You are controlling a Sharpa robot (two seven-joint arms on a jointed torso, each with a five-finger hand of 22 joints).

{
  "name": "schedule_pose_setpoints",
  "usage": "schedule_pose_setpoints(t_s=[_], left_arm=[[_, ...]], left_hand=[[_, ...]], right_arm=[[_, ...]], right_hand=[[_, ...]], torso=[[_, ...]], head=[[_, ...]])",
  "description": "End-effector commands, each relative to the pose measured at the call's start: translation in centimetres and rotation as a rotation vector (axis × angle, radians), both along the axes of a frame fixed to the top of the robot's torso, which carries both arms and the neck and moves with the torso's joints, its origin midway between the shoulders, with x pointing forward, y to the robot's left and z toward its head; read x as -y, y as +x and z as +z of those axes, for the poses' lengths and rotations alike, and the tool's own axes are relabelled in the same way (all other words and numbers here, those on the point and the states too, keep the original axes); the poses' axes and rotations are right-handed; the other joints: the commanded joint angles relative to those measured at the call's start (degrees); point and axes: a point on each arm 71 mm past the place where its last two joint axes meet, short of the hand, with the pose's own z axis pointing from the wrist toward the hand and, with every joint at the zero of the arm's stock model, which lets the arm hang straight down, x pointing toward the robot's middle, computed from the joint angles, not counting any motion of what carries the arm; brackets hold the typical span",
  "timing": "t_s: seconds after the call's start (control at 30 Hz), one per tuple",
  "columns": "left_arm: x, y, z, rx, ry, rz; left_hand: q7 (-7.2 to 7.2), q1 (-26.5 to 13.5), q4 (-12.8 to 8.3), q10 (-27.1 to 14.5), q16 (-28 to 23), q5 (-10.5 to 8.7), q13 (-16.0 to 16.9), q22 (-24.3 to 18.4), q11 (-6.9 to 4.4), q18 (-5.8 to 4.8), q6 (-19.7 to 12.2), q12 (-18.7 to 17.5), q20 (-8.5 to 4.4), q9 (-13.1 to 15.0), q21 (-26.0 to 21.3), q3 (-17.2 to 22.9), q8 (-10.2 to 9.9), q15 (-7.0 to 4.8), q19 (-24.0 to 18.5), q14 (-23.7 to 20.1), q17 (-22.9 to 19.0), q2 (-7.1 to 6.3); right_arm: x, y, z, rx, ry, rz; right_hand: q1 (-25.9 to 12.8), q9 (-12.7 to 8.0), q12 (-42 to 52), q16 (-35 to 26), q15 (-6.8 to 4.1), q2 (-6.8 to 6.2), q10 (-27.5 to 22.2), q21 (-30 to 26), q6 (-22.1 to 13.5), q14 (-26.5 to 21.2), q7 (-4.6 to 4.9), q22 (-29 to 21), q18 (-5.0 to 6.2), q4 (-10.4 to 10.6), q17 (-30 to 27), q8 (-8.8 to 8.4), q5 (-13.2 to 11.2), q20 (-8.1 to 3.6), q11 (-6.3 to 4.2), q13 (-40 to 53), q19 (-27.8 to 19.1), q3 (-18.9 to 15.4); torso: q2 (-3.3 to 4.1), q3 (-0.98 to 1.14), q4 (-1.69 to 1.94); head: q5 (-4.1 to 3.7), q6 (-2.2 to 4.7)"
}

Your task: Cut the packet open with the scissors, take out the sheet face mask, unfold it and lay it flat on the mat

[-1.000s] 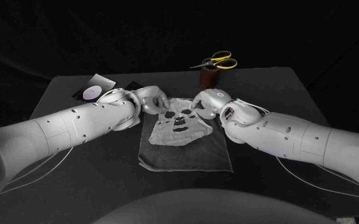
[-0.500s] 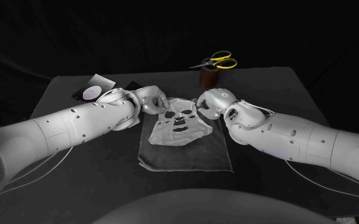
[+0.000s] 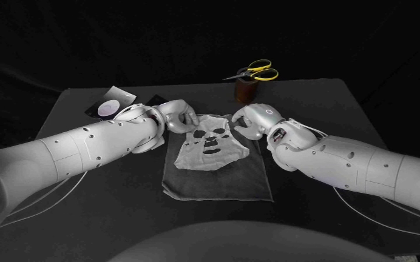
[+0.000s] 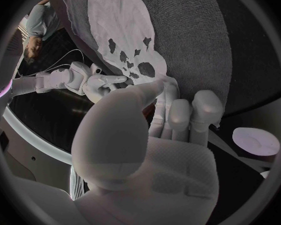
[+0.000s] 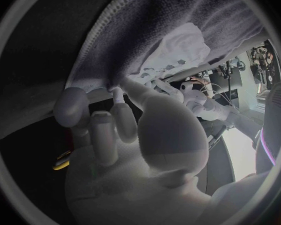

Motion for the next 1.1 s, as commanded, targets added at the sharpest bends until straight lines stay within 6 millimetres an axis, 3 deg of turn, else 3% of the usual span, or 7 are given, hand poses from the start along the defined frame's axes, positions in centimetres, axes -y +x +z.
schedule_pose_setpoints(t_s=[0.03, 0.57, 0.7, 0.77, 0.83, 0.93, 1.1], left_arm=[[0.4, -0.1, 1.0, 0.053, -0.159, -0.002], [-1.9, -0.9, 2.7, -0.044, -0.356, 0.058], [-3.4, -0.8, 3.2, -0.060, -0.455, 0.137], [-3.8, -0.9, 3.3, -0.082, -0.521, 0.171], [-4.3, -1.1, 3.3, -0.132, -0.648, 0.225], [-4.4, -1.6, 3.1, -0.194, -0.801, 0.261], [-4.2, -2.5, 2.8, -0.263, -1.000, 0.301]], left_hand=[[0.44, -0.3, 0.1, -0.8, -0.5, 0.14, -0.1, -0.4, 0.13, 0.17, -0.2, -0.1, 0.32, 0.0, -0.6, -0.9, -0.1, 0.13, -0.6, -1.1, -0.9, -0.73], [0.19, -1.2, 0.3, -1.7, -0.7, 0.17, 0.7, -0.3, 0.12, 0.23, -0.1, 1.8, 0.65, -0.6, -0.7, -4.4, -0.4, 0.31, -1.1, -2.8, -2.2, -2.12], [0.24, -0.4, 0.4, -1.9, -0.9, 0.17, 0.9, -1.2, 0.07, 0.51, 0.5, 2.3, 0.62, -0.7, -1.6, -3.6, -0.2, 0.23, -1.9, -3.5, -3.2, -0.26], [0.34, -0.1, 0.3, -2.1, -2.2, 0.15, 0.7, -3.9, 0.17, 1.26, 0.7, 2.2, 0.63, -0.8, -4.3, -3.1, -0.2, 0.29, -4.2, -5.8, -6.2, 0.29], [0.72, -0.1, 0.6, -3.0, -5.6, 0.18, -0.2, -8.3, 0.66, 2.34, 0.5, 1.0, 0.90, -1.2, -9.2, -2.3, -0.5, 0.68, -8.2, -10.8, -12.5, 0.94], [1.08, -1.1, 1.5, -4.1, -10.7, 0.13, -2.6, -15.7, 1.53, 3.84, 0.4, -2.3, 1.72, -1.5, -18.3, -2.7, -0.6, 1.59, -15.8, -17.2, -19.3, 1.02], [1.12, -2.5, 3.6, -2.3, -21.7, 0.03, -9.2, -23.3, 3.01, 3.80, -0.1, -11.6, 3.71, -2.1, -29.9, -6.9, -0.5, 3.37, -21.0, -22.4, -26.9, 0.37]], right_arm=[[0.1, -0.2, 1.3, 0.045, 0.206, 0.045], [2.7, -1.1, 3.6, -0.100, 0.479, -0.041], [3.6, -1.3, 3.6, -0.214, 0.570, -0.070], [3.9, -1.4, 3.5, -0.252, 0.600, -0.080], [4.4, -1.5, 3.4, -0.311, 0.647, -0.095], [5.1, -1.4, 3.2, -0.374, 0.707, -0.119], [6.3, -1.0, 2.7, -0.469, 0.817, -0.160]], right_hand=[[-0.5, -0.1, -0.4, -0.2, 0.05, 0.81, -0.4, -0.3, -0.1, 4.7, 0.37, 6.3, 0.22, 0.5, 9.1, -0.34, 0.2, 0.21, 0.38, -0.3, -0.5, 0.0], [-0.5, -0.5, -6.8, -2.8, 0.19, 0.95, -4.1, -7.9, 0.9, 3.2, 0.42, 4.2, 1.54, 0.8, 4.4, -0.51, 0.3, 0.59, 0.48, -6.1, -3.6, -0.9], [0.4, -1.0, -29.1, -14.3, 0.55, 2.01, -16.6, -28.2, 0.9, -3.7, 0.83, -2.8, 4.34, 0.4, -11.3, -0.79, 0.4, 0.96, 0.75, -25.5, -13.0, 0.8], [0.5, -1.0, -32.1, -16.4, 0.57, 2.16, -17.6, -29.0, 1.0, -4.5, 0.86, -3.5, 4.38, 0.3, -13.5, -0.70, 0.2, 1.00, 0.70, -28.3, -13.3, 1.1], [0.9, -1.0, -37.8, -30.4, 0.88, 2.78, -19.6, -32.1, 0.6, -11.4, 1.33, -6.0, 4.28, 0.0, -28.2, -0.70, 0.5, 1.29, 1.21, -33.2, -15.1, 2.8], [1.1, -1.0, -42.4, -39.4, 1.38, 3.14, -21.0, -34.6, 0.3, -15.3, 1.70, -8.0, 4.19, -0.2, -34.8, -0.62, 0.3, 1.67, 1.65, -37.5, -16.8, 3.9], [1.1, -0.9, -52.4, -53.7, 3.27, 4.23, -21.8, -40.1, -0.4, -18.8, 2.83, -12.2, 3.82, -0.1, -41.1, -0.62, 0.2, 3.35, 3.31, -48.5, -21.7, 4.0]], torso=[[-0.04, -0.05, -0.07], [-1.23, -0.10, 0.01], [-2.27, -0.28, -0.25], [-2.68, -0.35, -0.35], [-3.29, -0.45, -0.46], [-4.38, -0.85, -0.58], [-6.60, -2.07, -0.93]], head=[[0.06, 0.00], [0.31, 0.00], [0.50, 0.00], [0.65, 0.00], [0.80, 0.00], [0.77, 0.00], [0.95, 0.00]])
